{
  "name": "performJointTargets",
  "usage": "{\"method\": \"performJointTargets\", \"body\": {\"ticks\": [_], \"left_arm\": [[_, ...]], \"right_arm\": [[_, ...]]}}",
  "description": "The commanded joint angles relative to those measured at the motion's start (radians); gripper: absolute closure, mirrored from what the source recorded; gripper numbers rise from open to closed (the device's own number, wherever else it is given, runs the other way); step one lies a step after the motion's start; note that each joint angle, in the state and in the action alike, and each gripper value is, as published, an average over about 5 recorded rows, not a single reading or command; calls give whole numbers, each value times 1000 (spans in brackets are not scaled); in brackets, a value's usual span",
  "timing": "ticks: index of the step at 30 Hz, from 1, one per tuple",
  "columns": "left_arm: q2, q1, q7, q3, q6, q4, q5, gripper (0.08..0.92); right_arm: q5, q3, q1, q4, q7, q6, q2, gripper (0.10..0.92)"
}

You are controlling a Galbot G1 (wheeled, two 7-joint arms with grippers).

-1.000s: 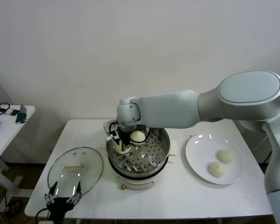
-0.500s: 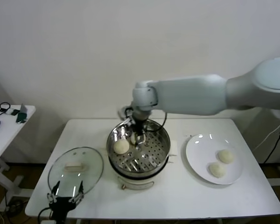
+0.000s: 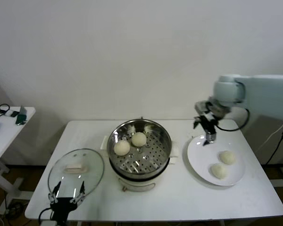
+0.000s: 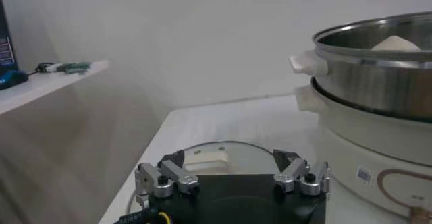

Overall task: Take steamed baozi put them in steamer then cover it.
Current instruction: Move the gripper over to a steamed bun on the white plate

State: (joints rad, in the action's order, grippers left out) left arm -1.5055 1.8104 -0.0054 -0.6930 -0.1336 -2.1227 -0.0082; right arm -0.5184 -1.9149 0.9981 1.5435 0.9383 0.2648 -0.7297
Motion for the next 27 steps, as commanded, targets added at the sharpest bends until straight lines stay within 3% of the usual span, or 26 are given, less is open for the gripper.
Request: {"method": "performJointTargets", "body": {"ticks": [1, 14, 27], "left_arm": [[-2, 2, 0, -1, 1, -3, 1, 177], [-11, 35, -4, -9, 14, -16, 8, 177], [-22, 45, -5, -15, 15, -16, 17, 177]], "right_arm": [[195, -15, -155, 11, -21, -4, 262, 203], [247, 318, -538, -181, -47, 8, 201, 203], [255, 449, -685, -293, -55, 9, 114, 203]]}}
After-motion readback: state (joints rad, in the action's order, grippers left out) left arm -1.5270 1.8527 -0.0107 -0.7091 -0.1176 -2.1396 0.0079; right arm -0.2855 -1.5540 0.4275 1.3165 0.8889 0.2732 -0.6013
